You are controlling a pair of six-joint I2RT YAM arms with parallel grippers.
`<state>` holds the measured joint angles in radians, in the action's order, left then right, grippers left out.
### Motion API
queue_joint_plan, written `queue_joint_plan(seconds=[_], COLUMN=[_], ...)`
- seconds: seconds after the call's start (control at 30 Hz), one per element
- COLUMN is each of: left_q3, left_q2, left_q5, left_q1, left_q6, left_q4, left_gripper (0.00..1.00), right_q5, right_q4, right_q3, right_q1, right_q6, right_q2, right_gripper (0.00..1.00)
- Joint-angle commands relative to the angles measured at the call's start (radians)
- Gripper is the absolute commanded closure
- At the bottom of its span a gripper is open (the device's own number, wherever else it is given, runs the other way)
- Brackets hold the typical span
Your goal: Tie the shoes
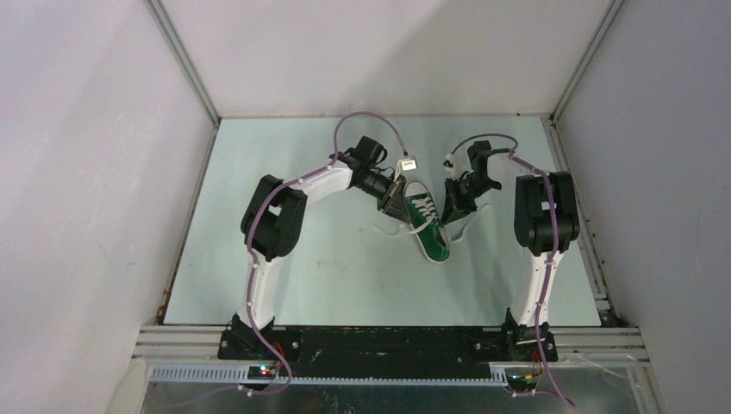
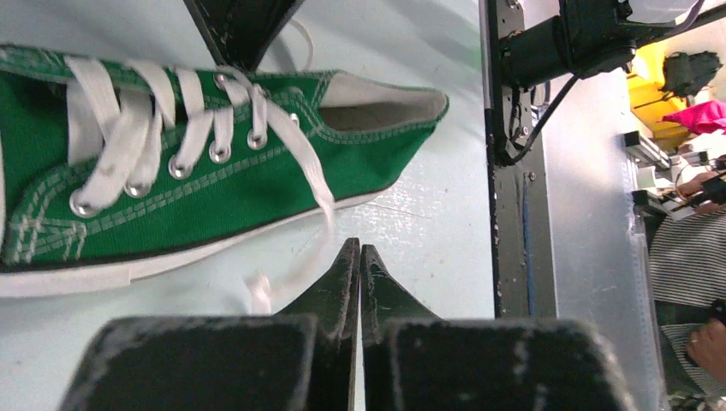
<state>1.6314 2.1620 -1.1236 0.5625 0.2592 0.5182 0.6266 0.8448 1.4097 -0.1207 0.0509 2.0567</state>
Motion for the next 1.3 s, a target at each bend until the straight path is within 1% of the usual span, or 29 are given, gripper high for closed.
queue_joint_plan(seconds=[0.0, 0.1, 0.13, 0.17, 0.2, 0.23, 0.27, 0.3, 0.33, 0.37, 0.43, 0.57, 0.67, 0.77, 0.9, 1.0, 1.03, 1.07, 1.1, 1.13, 1.17, 1.2, 1.27], left_q3=[0.039, 0.033, 0.031, 0.010, -0.019, -0.107, -0.158, -0.257, -0.300, -0.298, -0.246, -0.186, -0.149, -0.141, -0.154, -0.178, -0.182, -0.185, -0.183, -0.180, -0.180, -0.179, -0.174], left_q2=[-0.022, -0.029, -0.035, -0.043, -0.075, -0.097, -0.147, -0.165, -0.179, -0.175, -0.132, -0.084, -0.064, -0.048, -0.040, -0.037, -0.033, -0.028, -0.020, -0.017, -0.015, -0.016, -0.023], left_q5=[-0.042, -0.023, 0.006, 0.036, 0.099, 0.128, 0.184, 0.210, 0.247, 0.259, 0.264, 0.268, 0.296, 0.361, 0.437, 0.485, 0.486, 0.483, 0.484, 0.486, 0.486, 0.499, 0.506], left_q1=[-0.004, -0.004, -0.004, -0.004, -0.004, -0.003, -0.002, 0.004, 0.010, 0.024, 0.045, 0.087, 0.116, 0.141, 0.157, 0.168, 0.168, 0.171, 0.173, 0.175, 0.175, 0.175, 0.171], left_q6=[-0.006, 0.002, 0.006, -0.022, -0.051, -0.119, -0.154, -0.205, -0.214, -0.205, -0.169, -0.106, -0.033, 0.026, -0.001, -0.045, -0.053, -0.065, -0.069, -0.078, -0.081, -0.084, -0.079], left_q4=[0.052, 0.050, 0.043, -0.001, -0.051, -0.204, -0.405, -0.501, -0.610, -0.621, -0.582, -0.538, -0.438, -0.382, -0.360, -0.379, -0.393, -0.395, -0.394, -0.395, -0.397, -0.395, -0.378], left_gripper=[1.00, 1.00, 1.00, 0.99, 0.86, 0.78, 0.64, 0.58, 0.51, 0.49, 0.45, 0.44, 0.44, 0.46, 0.48, 0.49, 0.53, 0.61, 0.65, 0.74, 0.81, 0.92, 0.99], right_q5=[-0.180, -0.159, -0.149, -0.124, -0.111, -0.095, -0.090, -0.082, -0.079, -0.077, -0.076, -0.071, -0.064, -0.056, -0.048, -0.042, -0.041, -0.041, -0.039, -0.038, -0.040, -0.041, -0.046], right_q4=[-0.073, -0.074, -0.073, -0.073, -0.070, -0.068, -0.068, -0.067, -0.066, -0.065, -0.065, -0.063, -0.061, -0.061, -0.061, -0.062, -0.062, -0.062, -0.062, -0.062, -0.064, -0.065, -0.064], right_q3=[-0.015, -0.011, -0.008, -0.003, 0.000, 0.004, 0.005, 0.007, 0.007, 0.008, 0.009, 0.011, 0.012, 0.015, 0.019, 0.022, 0.023, 0.024, 0.024, 0.025, 0.026, 0.026, 0.027], right_q1=[0.008, 0.006, 0.005, 0.004, 0.002, 0.002, -0.001, -0.003, -0.004, -0.006, -0.007, -0.008, -0.006, -0.005, -0.004, -0.005, -0.006, -0.008, -0.008, -0.008, -0.009, -0.009, -0.009], right_q6=[-0.101, -0.090, -0.084, -0.072, -0.064, -0.056, -0.054, -0.054, -0.053, -0.054, -0.054, -0.054, -0.054, -0.053, -0.054, -0.054, -0.054, -0.054, -0.053, -0.054, -0.054, -0.053, -0.054], right_q2=[-0.025, -0.026, -0.028, -0.028, -0.031, -0.033, -0.038, -0.041, -0.045, -0.046, -0.044, -0.045, -0.047, -0.045, -0.041, -0.037, -0.036, -0.036, -0.036, -0.036, -0.036, -0.036, -0.035], right_gripper=[1.00, 1.00, 1.00, 1.00, 1.00, 1.00, 1.00, 1.00, 1.00, 1.00, 1.00, 1.00, 1.00, 1.00, 1.00, 1.00, 1.00, 1.00, 1.00, 1.00, 1.00, 1.00, 1.00])
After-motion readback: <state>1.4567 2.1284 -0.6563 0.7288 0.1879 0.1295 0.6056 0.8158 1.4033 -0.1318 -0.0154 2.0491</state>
